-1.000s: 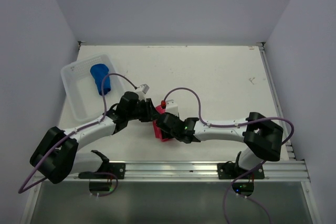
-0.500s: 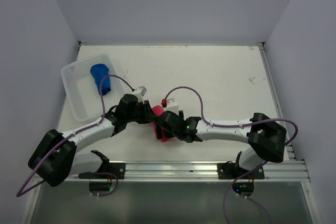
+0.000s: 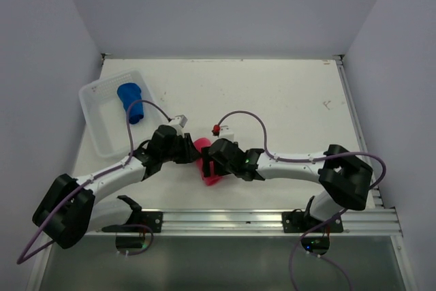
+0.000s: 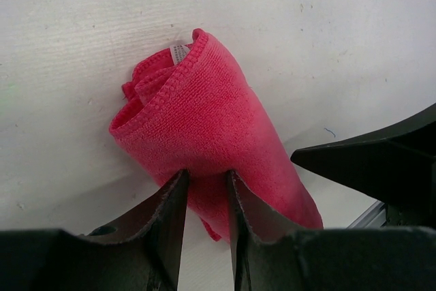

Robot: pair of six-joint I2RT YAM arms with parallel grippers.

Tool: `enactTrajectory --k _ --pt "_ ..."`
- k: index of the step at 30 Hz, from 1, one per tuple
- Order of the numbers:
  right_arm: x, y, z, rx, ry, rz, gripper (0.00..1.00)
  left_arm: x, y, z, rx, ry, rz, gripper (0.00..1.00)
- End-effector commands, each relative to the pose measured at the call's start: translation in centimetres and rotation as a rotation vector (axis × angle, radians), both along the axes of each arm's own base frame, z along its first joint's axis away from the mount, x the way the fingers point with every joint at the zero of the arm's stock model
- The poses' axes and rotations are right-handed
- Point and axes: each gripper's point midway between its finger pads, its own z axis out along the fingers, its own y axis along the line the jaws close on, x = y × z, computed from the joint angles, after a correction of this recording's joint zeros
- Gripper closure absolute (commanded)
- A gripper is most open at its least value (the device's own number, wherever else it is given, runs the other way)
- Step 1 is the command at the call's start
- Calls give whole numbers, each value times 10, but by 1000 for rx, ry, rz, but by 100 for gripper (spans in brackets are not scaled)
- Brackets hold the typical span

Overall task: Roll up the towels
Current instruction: Place the rolled towel into the container

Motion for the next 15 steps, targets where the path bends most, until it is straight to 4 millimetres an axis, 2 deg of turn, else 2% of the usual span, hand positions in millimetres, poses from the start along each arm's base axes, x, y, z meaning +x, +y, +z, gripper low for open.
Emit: enactTrajectory --k 1,15 --pt "-2 12 -6 42 21 19 14 -3 11 -7 44 -4 8 67" --pt "-4 24 -20 43 47 52 25 -13 26 -14 89 18 34 67"
